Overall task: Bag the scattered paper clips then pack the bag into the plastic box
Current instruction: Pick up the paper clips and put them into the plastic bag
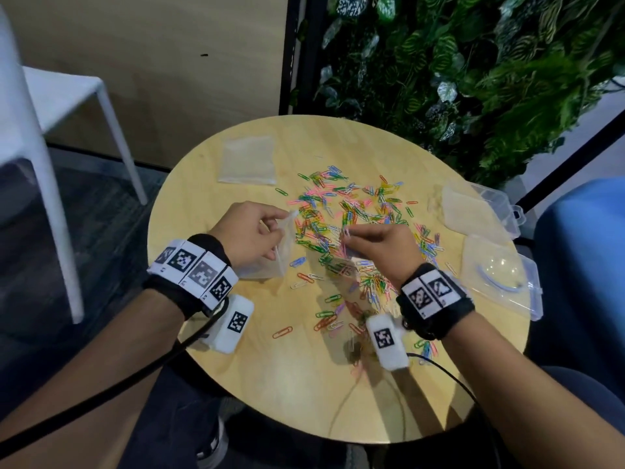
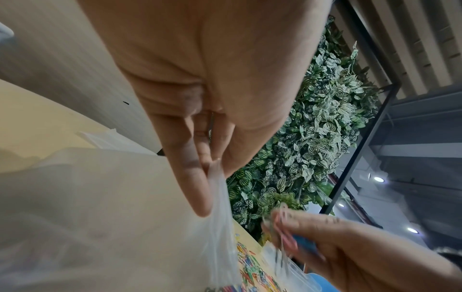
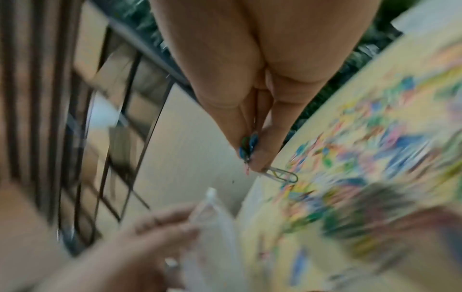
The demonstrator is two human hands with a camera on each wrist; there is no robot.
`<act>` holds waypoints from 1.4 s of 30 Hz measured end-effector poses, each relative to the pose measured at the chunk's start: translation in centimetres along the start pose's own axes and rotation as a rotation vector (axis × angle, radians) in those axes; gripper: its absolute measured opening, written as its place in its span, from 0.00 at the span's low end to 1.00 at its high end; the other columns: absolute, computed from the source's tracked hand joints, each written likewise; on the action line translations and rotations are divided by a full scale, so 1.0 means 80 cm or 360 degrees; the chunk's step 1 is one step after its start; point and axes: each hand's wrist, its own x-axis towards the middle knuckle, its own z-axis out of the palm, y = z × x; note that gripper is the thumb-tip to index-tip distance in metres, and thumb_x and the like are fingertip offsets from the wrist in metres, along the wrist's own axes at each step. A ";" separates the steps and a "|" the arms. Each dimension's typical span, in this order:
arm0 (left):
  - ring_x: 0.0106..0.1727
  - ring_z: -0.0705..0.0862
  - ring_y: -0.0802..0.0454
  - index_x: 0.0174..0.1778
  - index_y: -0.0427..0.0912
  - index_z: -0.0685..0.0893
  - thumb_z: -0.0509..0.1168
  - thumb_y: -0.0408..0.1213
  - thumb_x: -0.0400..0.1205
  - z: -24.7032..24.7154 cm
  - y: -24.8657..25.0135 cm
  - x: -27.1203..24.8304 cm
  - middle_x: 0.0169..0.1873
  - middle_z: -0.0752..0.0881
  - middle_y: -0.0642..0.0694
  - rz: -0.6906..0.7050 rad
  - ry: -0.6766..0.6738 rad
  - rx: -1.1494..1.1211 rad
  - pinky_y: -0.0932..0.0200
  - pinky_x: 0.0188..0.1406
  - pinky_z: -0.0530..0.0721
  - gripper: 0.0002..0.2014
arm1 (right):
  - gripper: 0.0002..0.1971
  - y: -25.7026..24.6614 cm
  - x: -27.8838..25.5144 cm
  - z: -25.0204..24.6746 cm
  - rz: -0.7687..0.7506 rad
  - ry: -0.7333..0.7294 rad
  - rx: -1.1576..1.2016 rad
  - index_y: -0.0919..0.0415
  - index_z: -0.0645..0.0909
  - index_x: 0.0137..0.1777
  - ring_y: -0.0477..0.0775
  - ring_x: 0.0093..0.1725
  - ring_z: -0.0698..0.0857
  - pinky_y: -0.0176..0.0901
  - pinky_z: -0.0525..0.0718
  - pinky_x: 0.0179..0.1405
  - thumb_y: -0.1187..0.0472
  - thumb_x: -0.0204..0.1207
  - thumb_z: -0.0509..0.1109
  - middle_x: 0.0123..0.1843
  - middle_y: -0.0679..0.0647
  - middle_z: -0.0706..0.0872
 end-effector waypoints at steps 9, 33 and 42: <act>0.44 0.93 0.38 0.73 0.39 0.81 0.65 0.31 0.86 0.012 0.005 0.010 0.44 0.86 0.46 0.0014 -0.0022 -0.0164 0.42 0.50 0.92 0.18 | 0.11 -0.025 0.010 0.096 0.0425 -0.0191 0.0753 0.80 0.83 0.56 0.58 0.44 0.86 0.43 0.89 0.52 0.71 0.78 0.69 0.50 0.69 0.87; 0.42 0.93 0.36 0.72 0.41 0.81 0.66 0.31 0.85 0.015 0.010 0.001 0.43 0.85 0.41 0.0046 -0.0076 -0.0117 0.43 0.51 0.91 0.18 | 0.26 0.021 -0.054 -0.107 0.0225 -0.0511 -0.1716 0.52 0.80 0.66 0.55 0.52 0.84 0.43 0.81 0.50 0.47 0.68 0.76 0.53 0.52 0.85; 0.26 0.89 0.60 0.72 0.37 0.81 0.66 0.29 0.84 0.026 0.018 0.009 0.43 0.82 0.45 0.0020 -0.0060 -0.0031 0.64 0.39 0.91 0.19 | 0.44 0.051 -0.126 -0.113 0.0691 -0.0526 -0.1815 0.64 0.65 0.78 0.65 0.67 0.76 0.52 0.79 0.64 0.37 0.69 0.73 0.72 0.61 0.71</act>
